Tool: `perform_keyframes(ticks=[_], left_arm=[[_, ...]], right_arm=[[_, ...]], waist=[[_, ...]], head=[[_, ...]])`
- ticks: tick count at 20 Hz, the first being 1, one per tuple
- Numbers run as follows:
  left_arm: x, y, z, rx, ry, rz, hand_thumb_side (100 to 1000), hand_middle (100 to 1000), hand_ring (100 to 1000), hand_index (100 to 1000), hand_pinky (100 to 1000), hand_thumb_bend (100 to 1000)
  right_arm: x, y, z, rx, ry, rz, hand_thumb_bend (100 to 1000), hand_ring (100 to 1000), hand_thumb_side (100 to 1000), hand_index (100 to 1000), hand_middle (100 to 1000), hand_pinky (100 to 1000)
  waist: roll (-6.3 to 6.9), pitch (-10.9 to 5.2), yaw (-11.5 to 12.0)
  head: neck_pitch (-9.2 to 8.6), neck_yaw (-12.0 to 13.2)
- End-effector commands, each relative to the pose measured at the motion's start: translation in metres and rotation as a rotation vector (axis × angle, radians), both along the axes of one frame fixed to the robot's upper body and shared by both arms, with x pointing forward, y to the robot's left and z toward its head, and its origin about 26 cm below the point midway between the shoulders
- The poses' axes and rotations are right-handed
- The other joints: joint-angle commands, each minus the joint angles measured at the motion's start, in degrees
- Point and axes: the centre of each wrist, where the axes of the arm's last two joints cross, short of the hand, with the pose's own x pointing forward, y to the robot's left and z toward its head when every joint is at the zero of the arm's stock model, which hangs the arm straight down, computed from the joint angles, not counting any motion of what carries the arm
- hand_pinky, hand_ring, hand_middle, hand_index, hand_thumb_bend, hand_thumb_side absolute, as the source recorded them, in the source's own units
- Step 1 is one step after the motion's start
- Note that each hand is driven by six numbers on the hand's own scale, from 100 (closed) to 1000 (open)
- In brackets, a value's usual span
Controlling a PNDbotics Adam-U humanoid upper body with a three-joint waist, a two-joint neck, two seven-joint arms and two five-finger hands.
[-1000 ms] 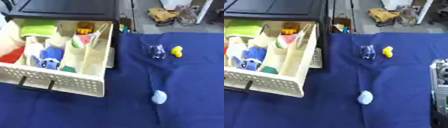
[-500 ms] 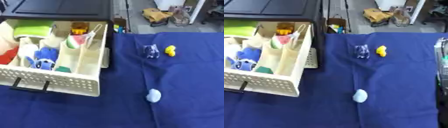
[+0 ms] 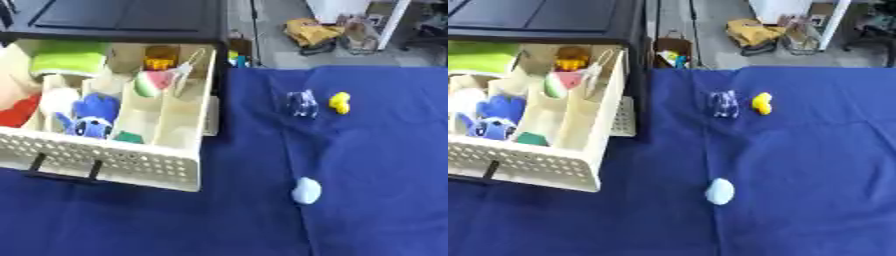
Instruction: Pick up objects from table and place into drawer.
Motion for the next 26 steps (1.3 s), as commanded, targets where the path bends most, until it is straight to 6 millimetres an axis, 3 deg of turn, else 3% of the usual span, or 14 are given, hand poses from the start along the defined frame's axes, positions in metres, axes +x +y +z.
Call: perform_keyframes(ticks=[1, 6, 12, 19, 26], left_arm=[[-0.004, 0.001, 0.006, 0.019, -0.027, 0.002, 1000, 576, 467, 746, 383, 333], [-0.004, 0.0, 0.005, 0.029, -0.018, -0.003, 1000, 576, 467, 747, 383, 333], [-0.004, 0.0, 0.004, 0.039, -0.012, -0.005, 1000, 577, 468, 747, 383, 332], [-0.004, 0.0, 0.004, 0.046, -0.009, -0.008, 1000, 577, 468, 747, 383, 331], [-0.004, 0.0, 0.004, 0.049, -0.008, -0.009, 1000, 577, 468, 746, 383, 329]], right_arm=[[0.001, -0.006, 0.016, -0.122, 0.127, -0.079, 252, 860, 1000, 898, 661, 814], [0.026, -0.015, 0.029, -0.24, 0.352, -0.148, 288, 865, 1000, 904, 673, 820], [0.053, -0.029, 0.025, -0.434, 0.633, -0.183, 375, 872, 1000, 927, 738, 839], [0.057, -0.033, 0.017, -0.65, 0.886, -0.129, 453, 866, 1000, 898, 691, 842], [0.046, -0.02, 0.008, -0.799, 1.066, -0.095, 397, 847, 887, 882, 688, 819]], waist=[[-0.07, -1.51, 0.02], [-0.31, -2.03, -0.13], [-0.48, -2.32, 0.07], [-0.6, -2.28, 0.12], [-0.68, -2.05, 0.12]], head=[[0.63, -0.22], [0.9, -0.33], [0.86, -0.32], [0.31, -0.19], [0.36, -0.34]])
